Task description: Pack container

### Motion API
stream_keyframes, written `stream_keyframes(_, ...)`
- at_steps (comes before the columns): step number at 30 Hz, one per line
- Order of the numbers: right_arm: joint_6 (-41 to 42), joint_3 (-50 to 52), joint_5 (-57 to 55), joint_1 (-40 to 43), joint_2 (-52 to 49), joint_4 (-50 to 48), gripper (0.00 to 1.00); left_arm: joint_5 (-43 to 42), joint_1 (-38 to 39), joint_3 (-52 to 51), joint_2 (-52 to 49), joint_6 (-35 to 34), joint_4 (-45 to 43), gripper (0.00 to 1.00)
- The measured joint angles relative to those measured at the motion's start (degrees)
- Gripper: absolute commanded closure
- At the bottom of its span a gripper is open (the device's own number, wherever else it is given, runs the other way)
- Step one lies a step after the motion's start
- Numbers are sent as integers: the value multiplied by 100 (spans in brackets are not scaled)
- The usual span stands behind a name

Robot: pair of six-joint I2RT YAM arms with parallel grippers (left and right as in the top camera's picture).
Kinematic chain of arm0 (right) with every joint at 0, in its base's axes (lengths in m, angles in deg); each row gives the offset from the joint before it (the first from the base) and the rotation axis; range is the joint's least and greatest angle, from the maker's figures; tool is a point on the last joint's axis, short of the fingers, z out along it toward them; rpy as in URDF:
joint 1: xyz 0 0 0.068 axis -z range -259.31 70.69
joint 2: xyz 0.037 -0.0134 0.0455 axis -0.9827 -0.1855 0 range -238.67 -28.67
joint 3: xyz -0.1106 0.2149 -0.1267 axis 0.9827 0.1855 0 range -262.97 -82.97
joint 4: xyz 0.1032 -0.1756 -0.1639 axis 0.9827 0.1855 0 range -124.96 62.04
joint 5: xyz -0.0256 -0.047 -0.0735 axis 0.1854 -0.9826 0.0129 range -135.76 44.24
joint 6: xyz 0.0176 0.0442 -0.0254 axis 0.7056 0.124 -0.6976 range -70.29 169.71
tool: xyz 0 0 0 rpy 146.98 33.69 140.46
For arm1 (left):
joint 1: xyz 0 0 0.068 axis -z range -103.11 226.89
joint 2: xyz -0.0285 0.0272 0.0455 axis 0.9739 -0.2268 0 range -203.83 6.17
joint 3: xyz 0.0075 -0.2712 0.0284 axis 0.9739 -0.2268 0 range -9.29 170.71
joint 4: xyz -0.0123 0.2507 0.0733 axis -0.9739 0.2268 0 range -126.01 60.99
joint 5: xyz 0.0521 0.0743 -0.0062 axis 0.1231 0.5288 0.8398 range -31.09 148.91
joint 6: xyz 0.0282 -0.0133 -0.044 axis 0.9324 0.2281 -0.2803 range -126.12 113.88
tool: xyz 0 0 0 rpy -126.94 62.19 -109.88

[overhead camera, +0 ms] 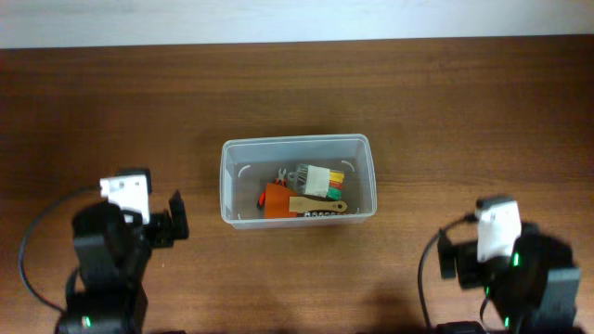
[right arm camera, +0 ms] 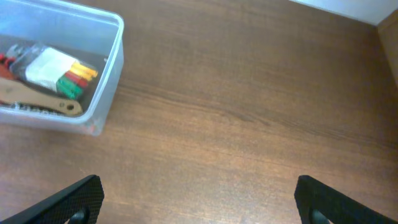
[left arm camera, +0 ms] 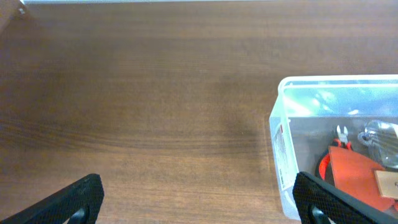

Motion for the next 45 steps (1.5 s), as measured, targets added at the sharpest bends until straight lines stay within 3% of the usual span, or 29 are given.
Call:
stream_keyframes(6, -68, 509, -105, -81, 883, -79, 1, 376, 0, -365, 686, -2, -48, 1)
stream_keyframes(32, -72, 516, -66, -70, 949, -70, 1, 560, 0, -367, 686, -2, 208, 1)
stream_keyframes(40, 7, 616, 1056, 212, 2389, -138, 1, 562, 0, -367, 686, -2, 214, 1)
stream_keyframes(45, 46, 1169, 1443, 221, 2938, -911, 1, 562, 0, -369, 688, -2, 219, 1)
